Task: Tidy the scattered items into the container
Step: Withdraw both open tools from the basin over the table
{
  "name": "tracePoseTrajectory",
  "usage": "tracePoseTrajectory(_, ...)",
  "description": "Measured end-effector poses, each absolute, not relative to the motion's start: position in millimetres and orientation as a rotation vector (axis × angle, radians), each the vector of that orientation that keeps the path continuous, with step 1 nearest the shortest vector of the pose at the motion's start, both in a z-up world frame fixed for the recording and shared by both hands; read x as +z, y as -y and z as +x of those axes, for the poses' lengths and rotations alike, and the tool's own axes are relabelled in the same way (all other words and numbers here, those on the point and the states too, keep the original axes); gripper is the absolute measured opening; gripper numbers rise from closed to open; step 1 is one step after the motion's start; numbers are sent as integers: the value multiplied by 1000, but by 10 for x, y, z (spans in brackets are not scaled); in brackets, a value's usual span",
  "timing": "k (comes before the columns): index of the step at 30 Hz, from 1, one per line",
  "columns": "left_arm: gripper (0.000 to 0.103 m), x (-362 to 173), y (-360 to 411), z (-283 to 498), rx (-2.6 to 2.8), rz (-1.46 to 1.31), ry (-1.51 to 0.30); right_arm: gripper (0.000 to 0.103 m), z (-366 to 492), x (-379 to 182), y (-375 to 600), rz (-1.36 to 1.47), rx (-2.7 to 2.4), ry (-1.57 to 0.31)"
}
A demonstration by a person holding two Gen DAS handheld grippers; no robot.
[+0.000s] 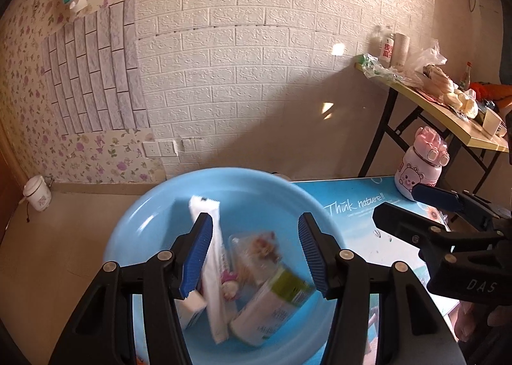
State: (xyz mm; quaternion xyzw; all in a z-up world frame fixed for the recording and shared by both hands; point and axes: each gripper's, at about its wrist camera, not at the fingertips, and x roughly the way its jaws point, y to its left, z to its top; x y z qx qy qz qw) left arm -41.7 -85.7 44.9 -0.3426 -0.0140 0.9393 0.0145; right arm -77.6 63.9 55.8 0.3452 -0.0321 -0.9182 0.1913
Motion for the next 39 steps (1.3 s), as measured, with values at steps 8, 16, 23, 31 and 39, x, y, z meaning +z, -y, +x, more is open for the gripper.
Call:
tracePoseTrajectory(8,54,409,716,-379,2895,-1077,38,84,-767,487,-827,1000,-2632,113)
tracePoseTrajectory(16,55,364,568,-315,2868,-1077,36,84,-648,377,-1012,1034,-2659,146)
tracePoseTrajectory(23,57,276,353,-206,2820,-1082,49,84,-439,326,-1090,1040,-2742,47)
tracePoseTrajectory(31,60,252,195,-151,2795,-1086,34,88,-326,318,-1284,1063,-2792,72)
tracePoseTrajectory(39,70,231,96,-111,2801,-1107,21,88,-295,292,-1358,1091,-2804,97)
